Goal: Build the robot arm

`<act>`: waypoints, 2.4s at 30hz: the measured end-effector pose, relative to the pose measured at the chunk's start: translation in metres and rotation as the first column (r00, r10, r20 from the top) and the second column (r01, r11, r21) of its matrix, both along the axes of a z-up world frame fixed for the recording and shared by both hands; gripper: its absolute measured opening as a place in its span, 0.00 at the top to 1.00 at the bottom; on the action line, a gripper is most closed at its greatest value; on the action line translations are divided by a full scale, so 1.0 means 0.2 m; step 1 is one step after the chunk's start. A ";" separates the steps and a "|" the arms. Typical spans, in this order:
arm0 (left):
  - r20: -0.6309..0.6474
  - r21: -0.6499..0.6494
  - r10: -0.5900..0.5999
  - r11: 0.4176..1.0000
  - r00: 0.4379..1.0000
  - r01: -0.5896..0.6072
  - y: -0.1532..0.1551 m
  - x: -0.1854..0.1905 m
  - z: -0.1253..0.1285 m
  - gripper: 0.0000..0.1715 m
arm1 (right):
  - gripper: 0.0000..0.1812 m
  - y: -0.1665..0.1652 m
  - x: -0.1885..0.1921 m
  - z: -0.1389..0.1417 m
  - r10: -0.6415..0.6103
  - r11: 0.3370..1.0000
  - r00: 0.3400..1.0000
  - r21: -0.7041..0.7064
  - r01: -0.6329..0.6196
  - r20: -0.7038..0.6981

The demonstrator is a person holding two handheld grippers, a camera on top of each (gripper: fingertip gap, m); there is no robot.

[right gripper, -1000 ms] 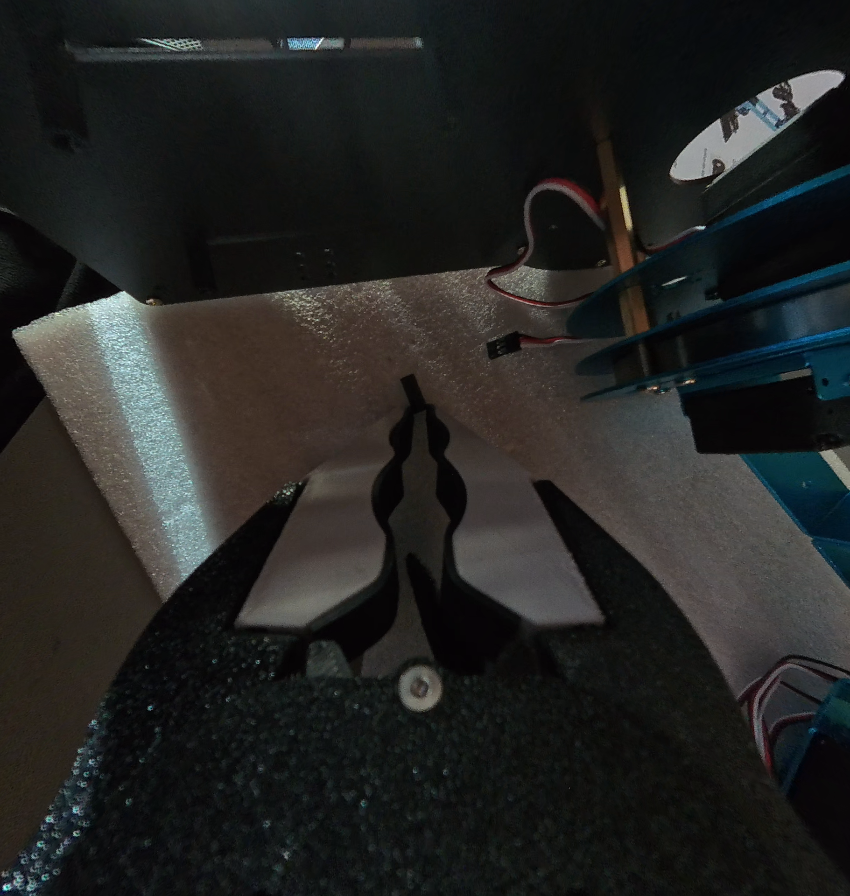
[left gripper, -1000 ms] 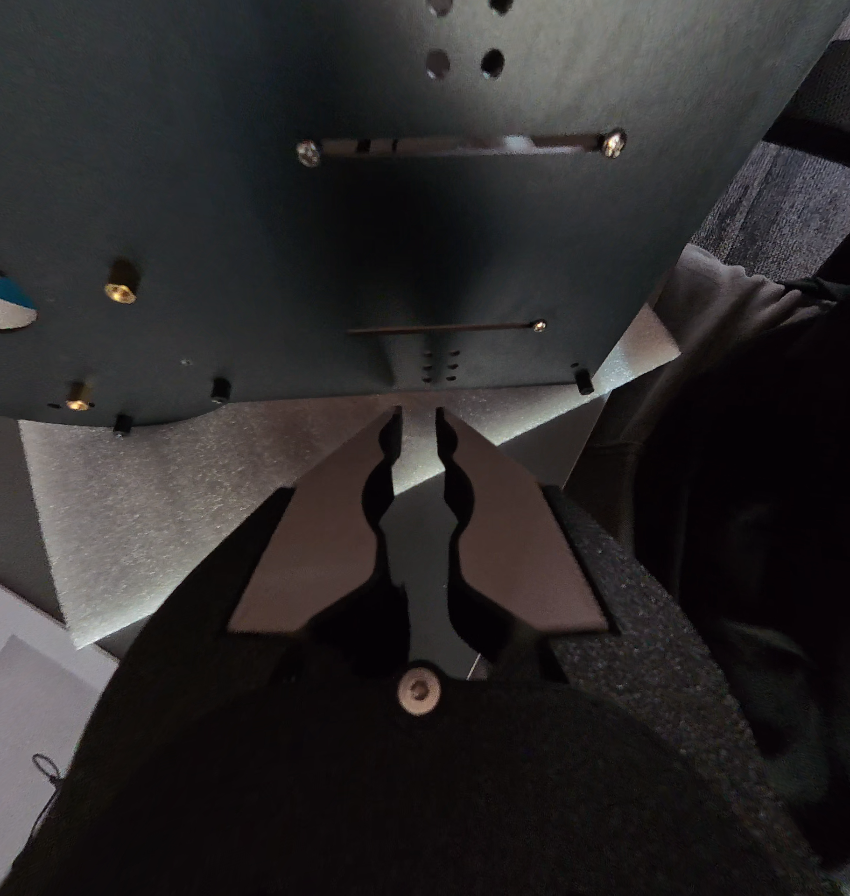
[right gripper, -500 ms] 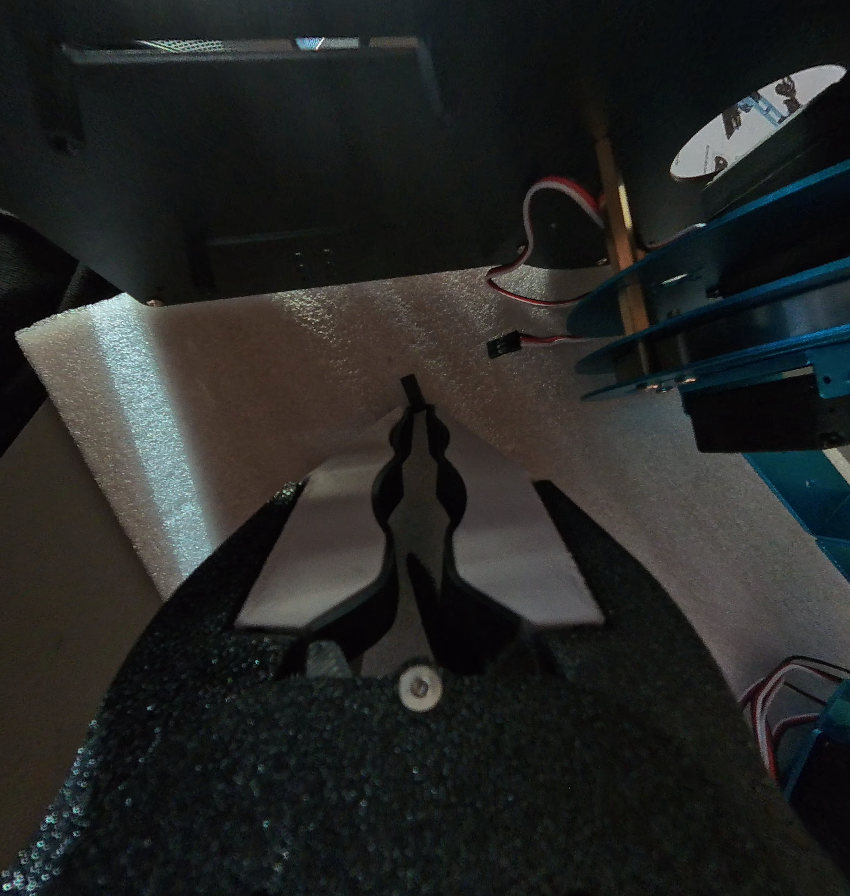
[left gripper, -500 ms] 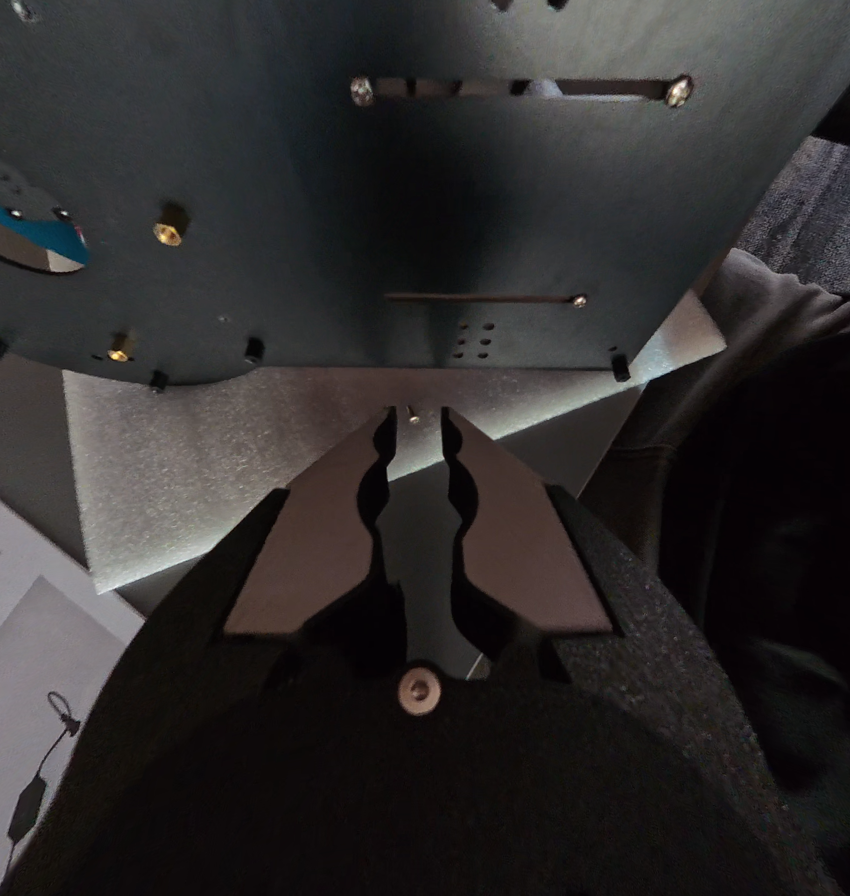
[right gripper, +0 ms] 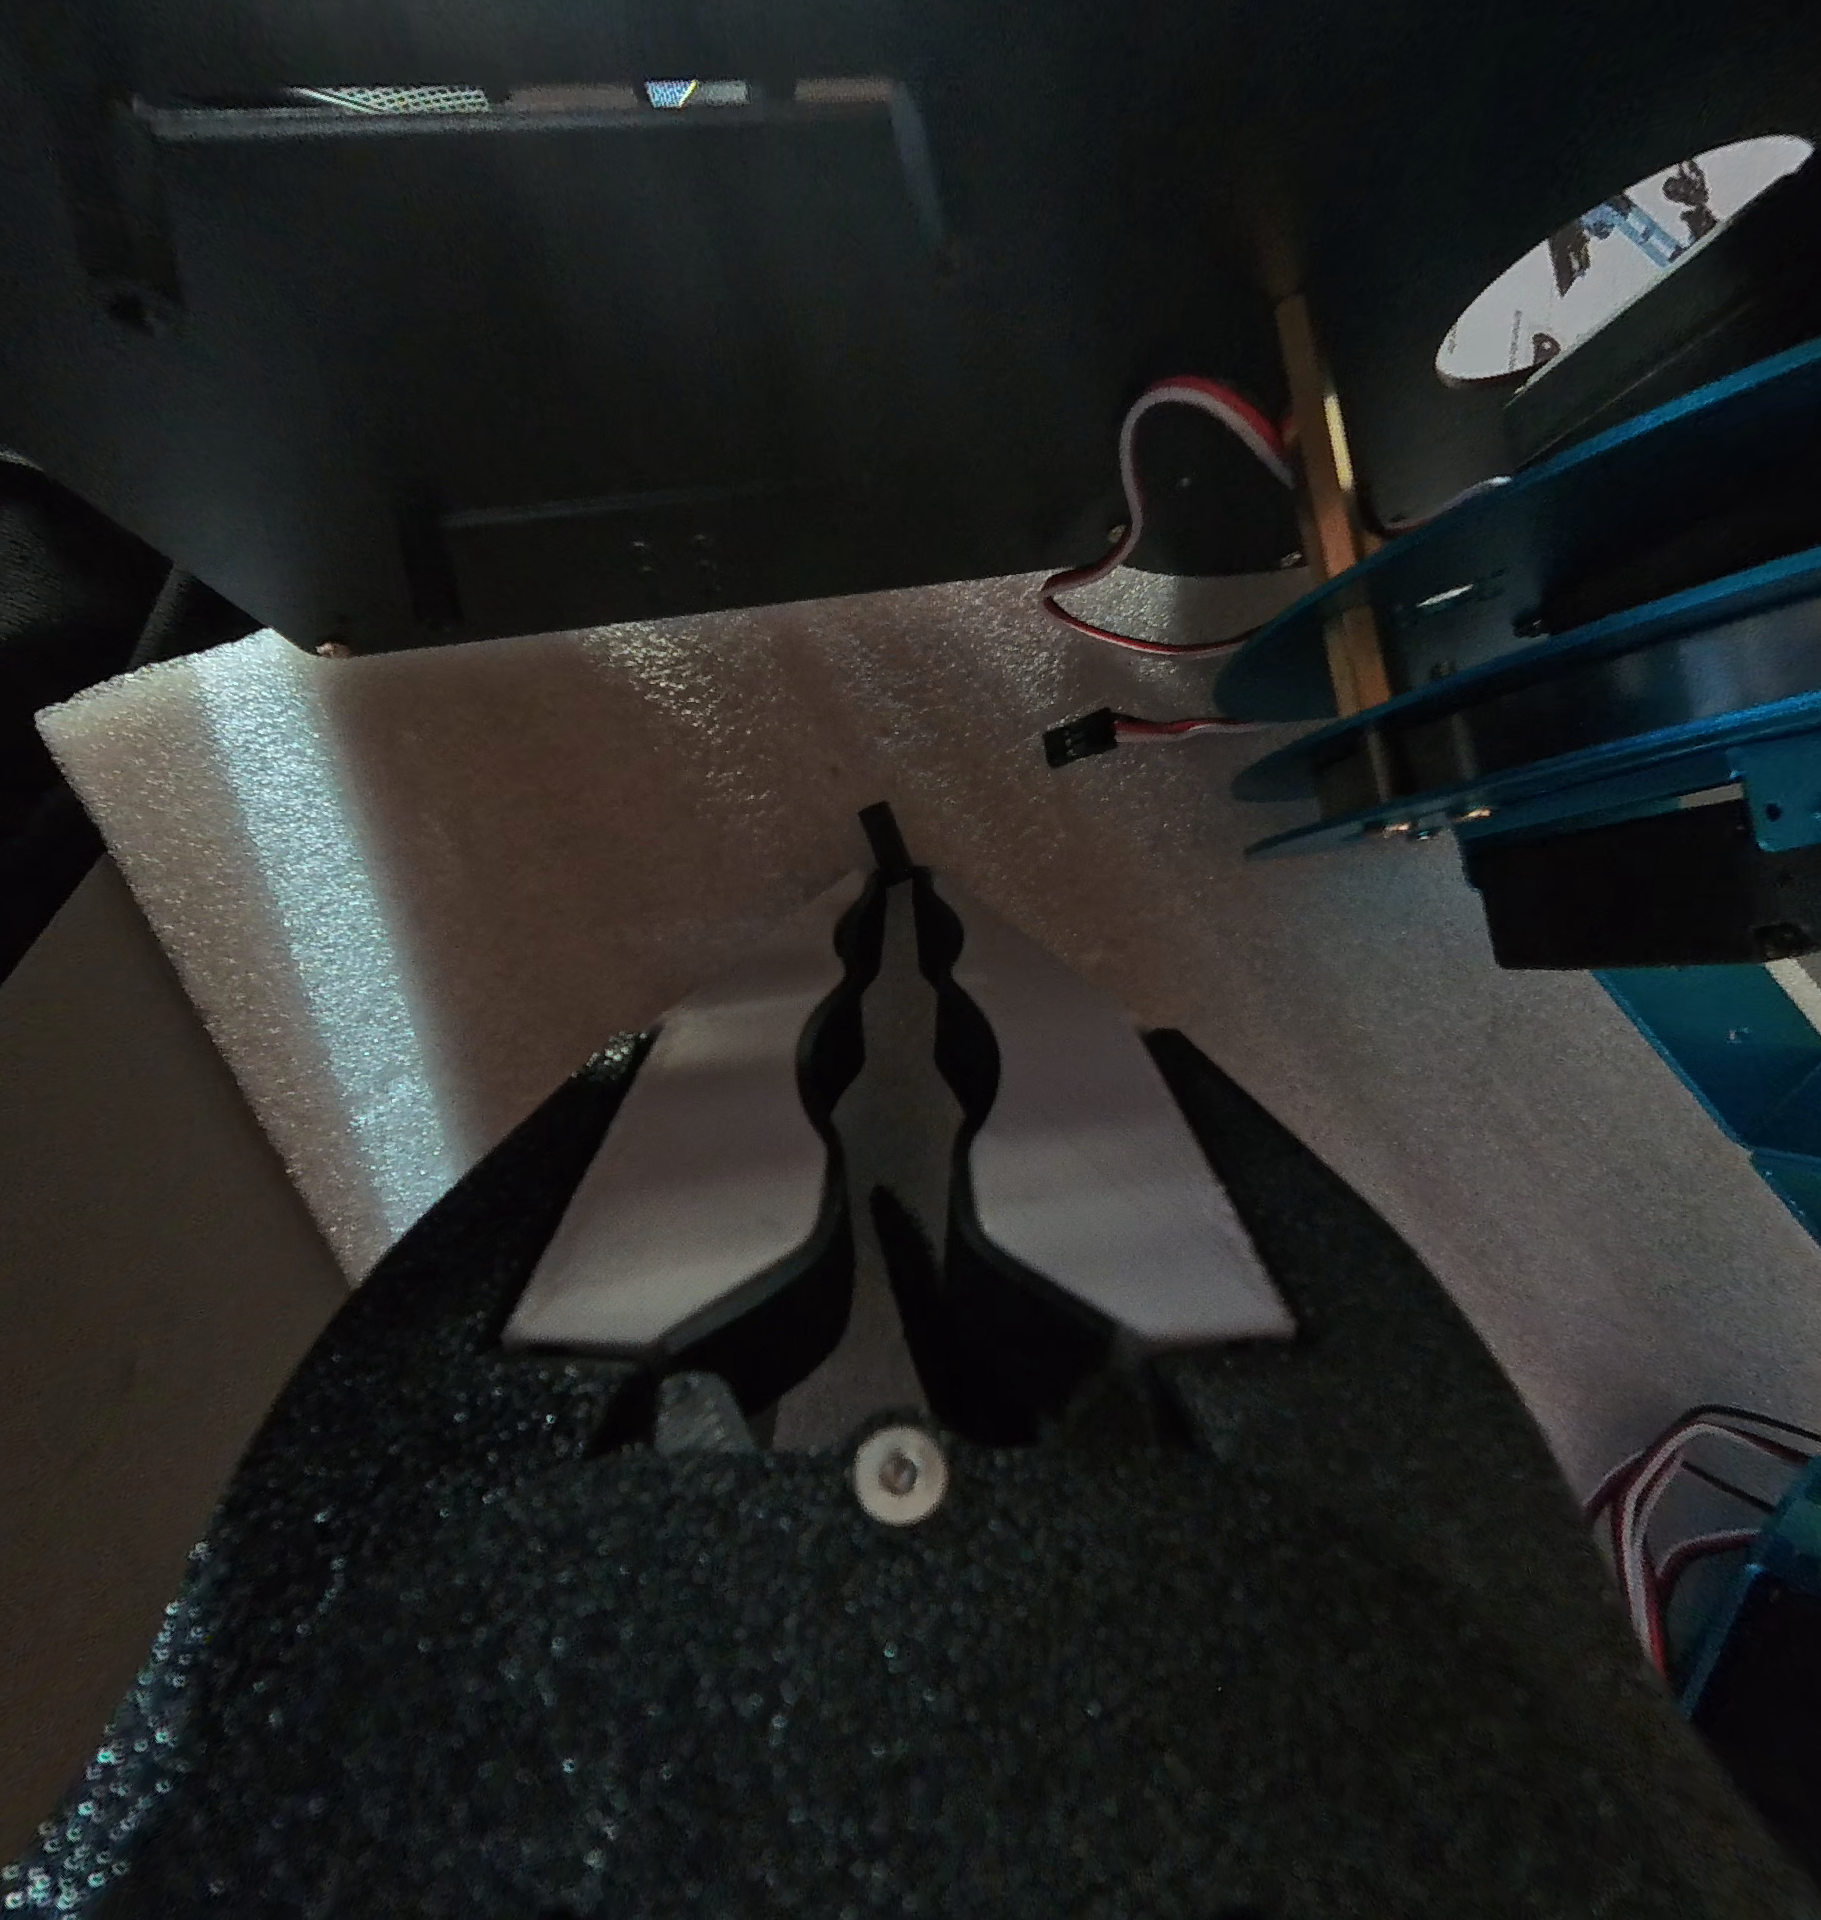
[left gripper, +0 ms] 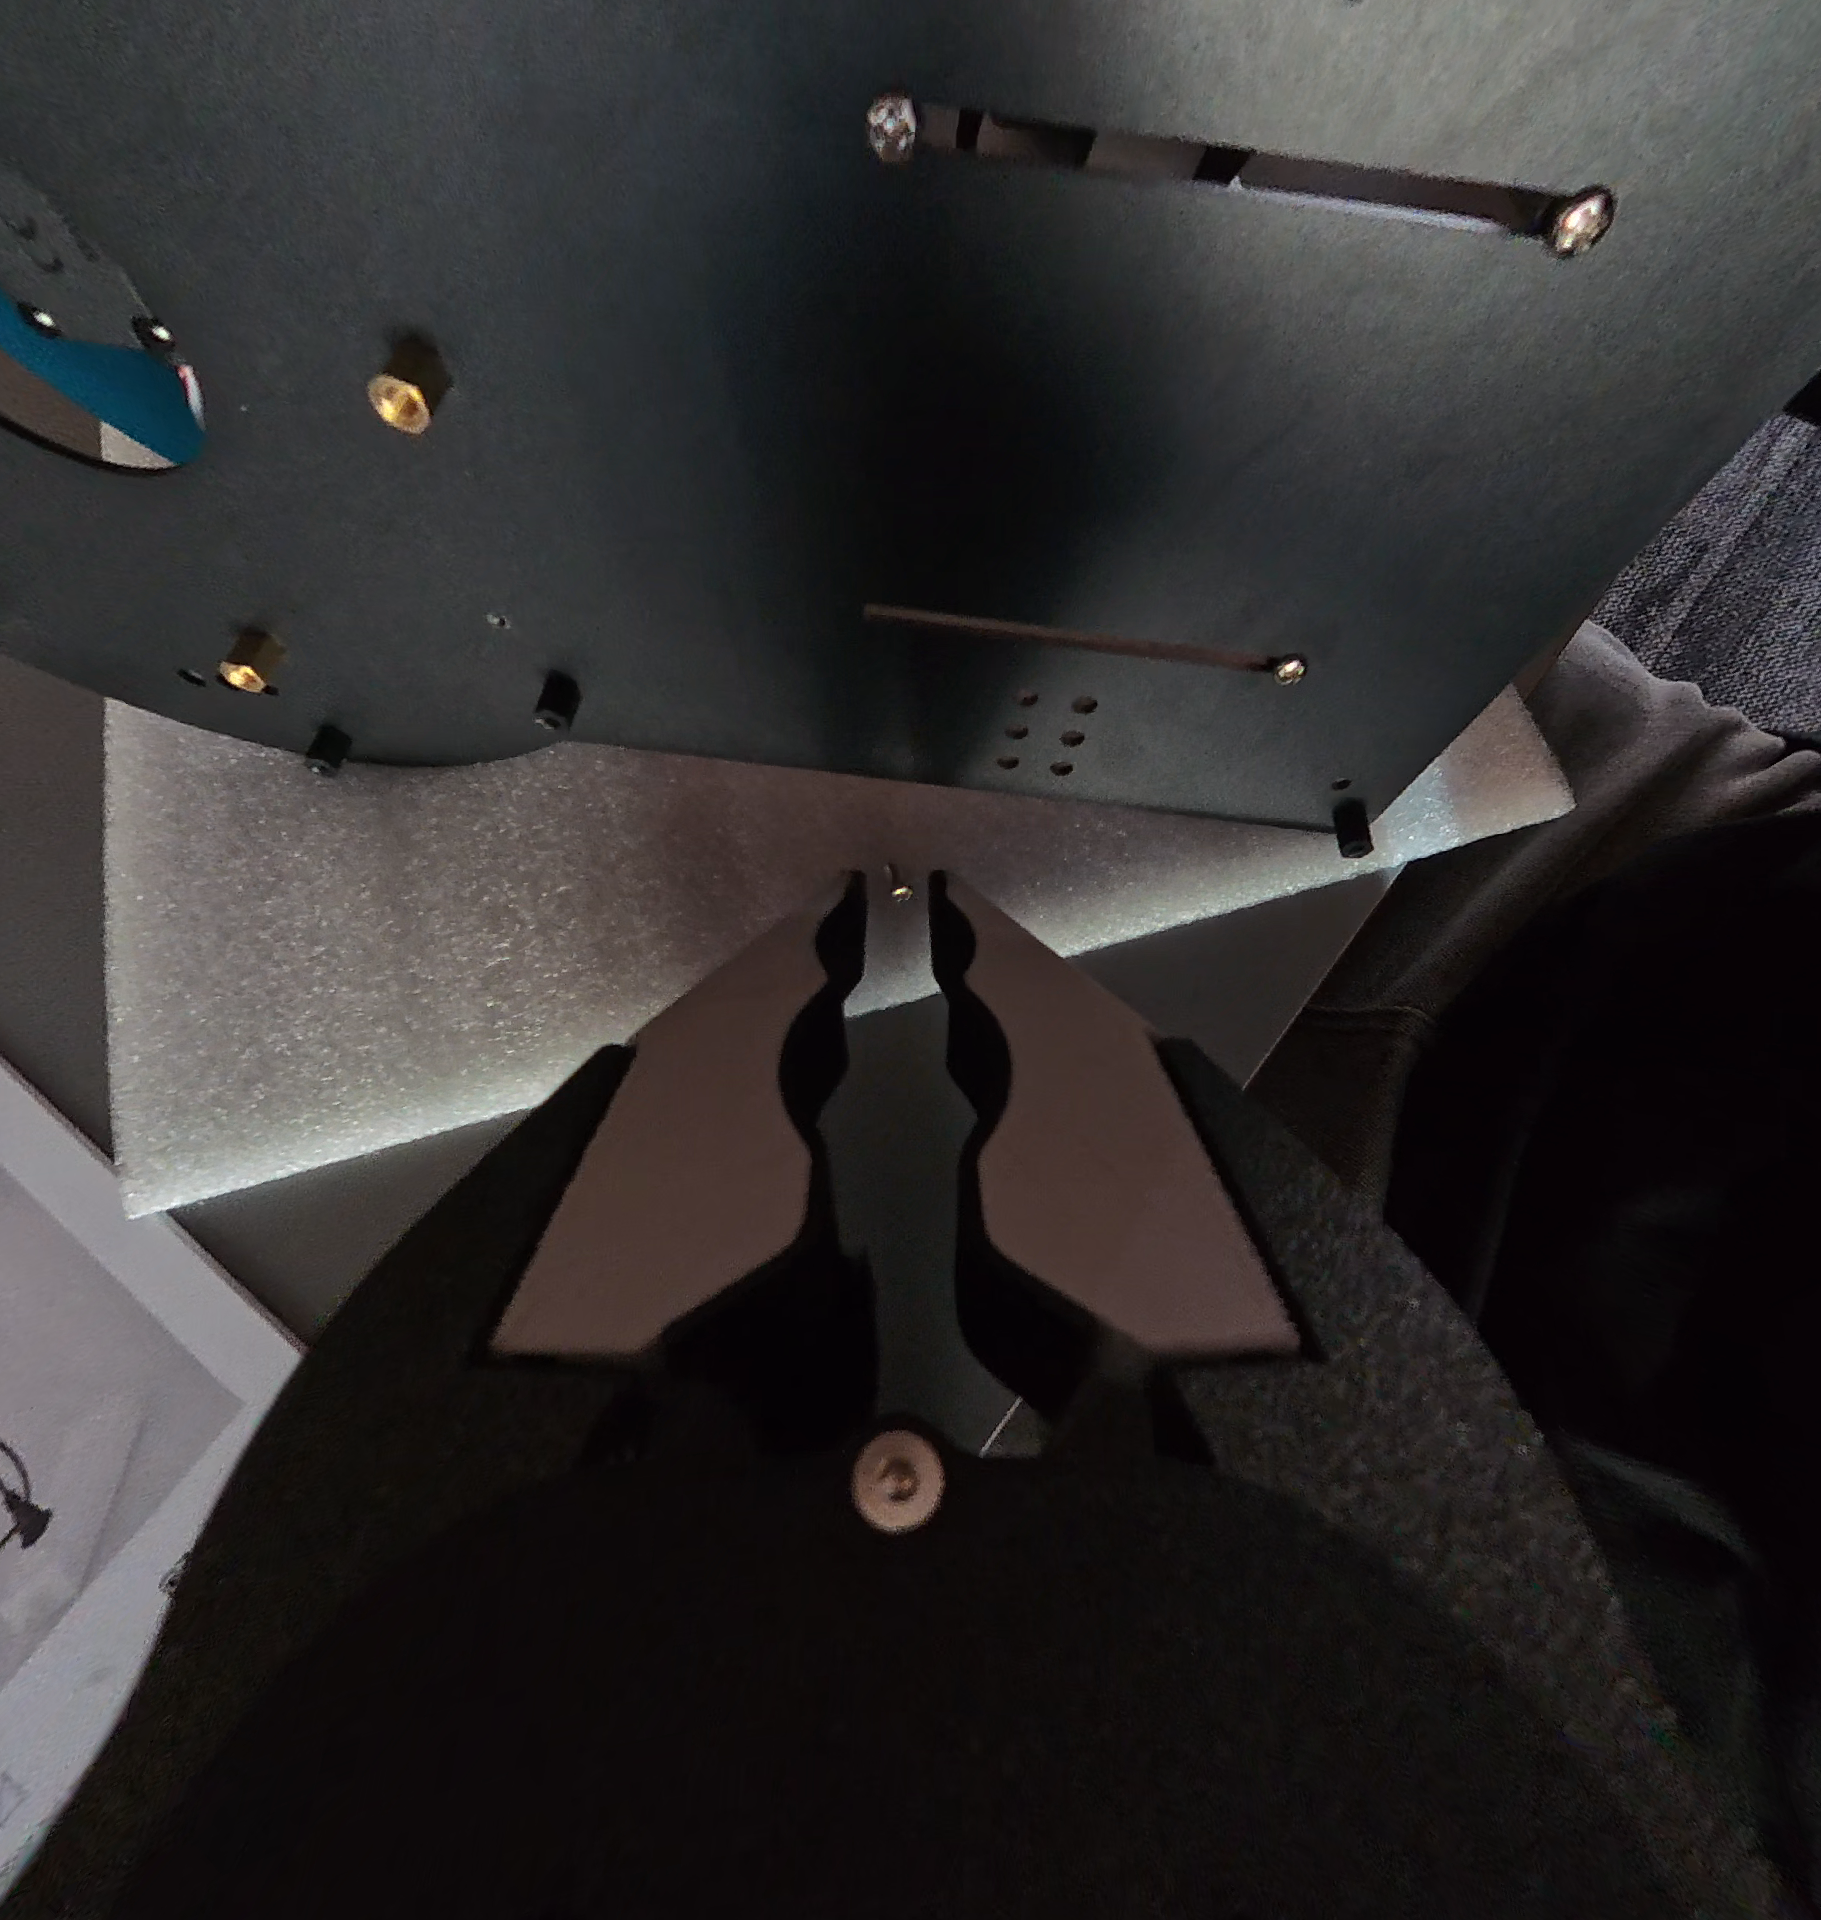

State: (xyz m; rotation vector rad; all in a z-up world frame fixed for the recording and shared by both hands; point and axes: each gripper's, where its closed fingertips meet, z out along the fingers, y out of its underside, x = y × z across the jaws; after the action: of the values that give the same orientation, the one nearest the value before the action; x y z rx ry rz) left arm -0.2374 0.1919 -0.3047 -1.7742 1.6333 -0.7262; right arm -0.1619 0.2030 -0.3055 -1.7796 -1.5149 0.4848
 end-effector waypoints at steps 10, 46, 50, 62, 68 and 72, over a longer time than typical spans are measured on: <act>0.000 0.022 0.000 1.000 1.000 0.000 0.02 0.01 0.02 0.98 | 0.98 0.00 0.00 0.01 0.000 1.000 1.000 0.026 0.000 0.004; 0.202 0.026 -0.124 0.992 0.971 0.121 0.01 0.13 0.21 1.00 | 0.98 -0.02 -0.04 0.01 0.010 0.999 1.000 0.048 -0.011 0.006; 0.215 0.063 -0.088 0.995 0.973 0.076 0.03 0.13 0.21 0.99 | 0.98 -0.02 -0.04 0.01 0.010 0.999 1.000 0.045 -0.011 0.005; 0.245 0.075 0.008 0.997 0.969 -0.027 0.03 0.14 0.20 0.99 | 0.98 0.00 -0.07 0.13 -0.013 0.998 0.994 0.052 0.018 -0.105; 0.260 0.072 0.048 0.995 0.964 -0.069 0.03 0.14 0.20 0.97 | 0.98 0.00 -0.12 0.16 -0.033 0.996 0.991 0.075 0.043 -0.129; 0.264 0.046 0.056 0.996 0.963 -0.070 0.02 0.13 0.20 0.95 | 0.98 0.02 -0.11 0.17 -0.058 0.995 0.987 0.066 0.069 -0.149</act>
State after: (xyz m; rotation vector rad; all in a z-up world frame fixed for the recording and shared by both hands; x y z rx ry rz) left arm -0.2109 0.1955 -0.2637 -1.6068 1.4004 -0.8402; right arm -0.1838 0.2070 -0.2722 -1.6933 -1.3530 0.5125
